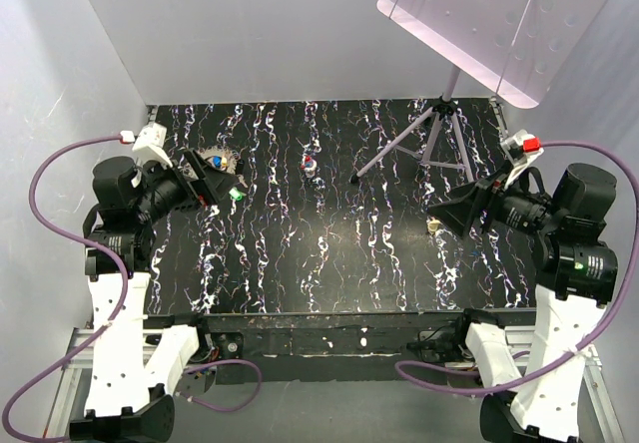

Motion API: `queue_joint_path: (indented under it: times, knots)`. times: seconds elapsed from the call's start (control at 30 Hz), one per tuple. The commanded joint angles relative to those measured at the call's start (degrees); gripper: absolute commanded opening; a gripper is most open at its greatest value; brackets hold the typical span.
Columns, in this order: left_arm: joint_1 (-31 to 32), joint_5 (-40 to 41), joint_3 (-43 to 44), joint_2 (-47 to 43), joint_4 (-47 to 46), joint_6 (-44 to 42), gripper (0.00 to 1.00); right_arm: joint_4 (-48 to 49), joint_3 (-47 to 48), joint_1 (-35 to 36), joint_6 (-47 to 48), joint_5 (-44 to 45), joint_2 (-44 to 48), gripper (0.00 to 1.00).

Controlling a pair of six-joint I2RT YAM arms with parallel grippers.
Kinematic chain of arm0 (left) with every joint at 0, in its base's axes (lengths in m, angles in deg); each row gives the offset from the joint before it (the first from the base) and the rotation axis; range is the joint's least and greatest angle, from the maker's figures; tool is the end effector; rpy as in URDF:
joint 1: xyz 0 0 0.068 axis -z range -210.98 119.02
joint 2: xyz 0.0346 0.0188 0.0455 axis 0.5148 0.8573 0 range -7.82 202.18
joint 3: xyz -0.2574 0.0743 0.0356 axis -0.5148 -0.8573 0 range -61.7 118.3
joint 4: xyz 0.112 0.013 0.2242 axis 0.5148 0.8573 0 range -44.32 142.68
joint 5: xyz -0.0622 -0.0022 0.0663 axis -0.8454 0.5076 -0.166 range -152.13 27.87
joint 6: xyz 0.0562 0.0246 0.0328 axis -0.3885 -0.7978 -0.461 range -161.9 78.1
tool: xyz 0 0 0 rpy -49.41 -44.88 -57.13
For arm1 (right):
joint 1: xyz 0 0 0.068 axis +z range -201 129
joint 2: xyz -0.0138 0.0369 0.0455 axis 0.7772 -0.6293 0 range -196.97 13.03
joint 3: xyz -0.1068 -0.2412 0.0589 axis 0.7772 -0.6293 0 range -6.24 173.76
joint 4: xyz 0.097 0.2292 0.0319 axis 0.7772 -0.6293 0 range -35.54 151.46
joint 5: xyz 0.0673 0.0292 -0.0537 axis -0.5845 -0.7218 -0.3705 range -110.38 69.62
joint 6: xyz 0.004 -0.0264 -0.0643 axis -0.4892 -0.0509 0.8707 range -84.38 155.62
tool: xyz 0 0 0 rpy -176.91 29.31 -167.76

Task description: Put the keys on the keyring

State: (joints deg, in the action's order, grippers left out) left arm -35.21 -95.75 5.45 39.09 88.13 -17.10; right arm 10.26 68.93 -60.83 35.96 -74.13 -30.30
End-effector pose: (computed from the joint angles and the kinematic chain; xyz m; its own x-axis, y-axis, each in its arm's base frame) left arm 0.1541 -0.0200 0.3957 -0.5310 -0.3893 -0.7526 0.2502 0.7766 -0.5782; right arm 0.1045 0.0283 0.4314 -0.3227 0.0524 -0.9450 -0.6508 0.7127 0.2618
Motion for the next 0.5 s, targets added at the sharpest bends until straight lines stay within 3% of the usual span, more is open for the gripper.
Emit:
queue_joint_path:
  times: [0.0,0.47]
  knots:
    - [0.9,4.3,1.4,-1.5,-0.8,-1.6,0.98,2.2,-1.0,-2.8,-0.5,-8.1,-2.1,0.89]
    - [2.2,2.3,-4.7,-3.8,-7.2,-7.5,0.98,3.0,-2.0,-9.4,-1.2,-14.1,-4.6,0.90]
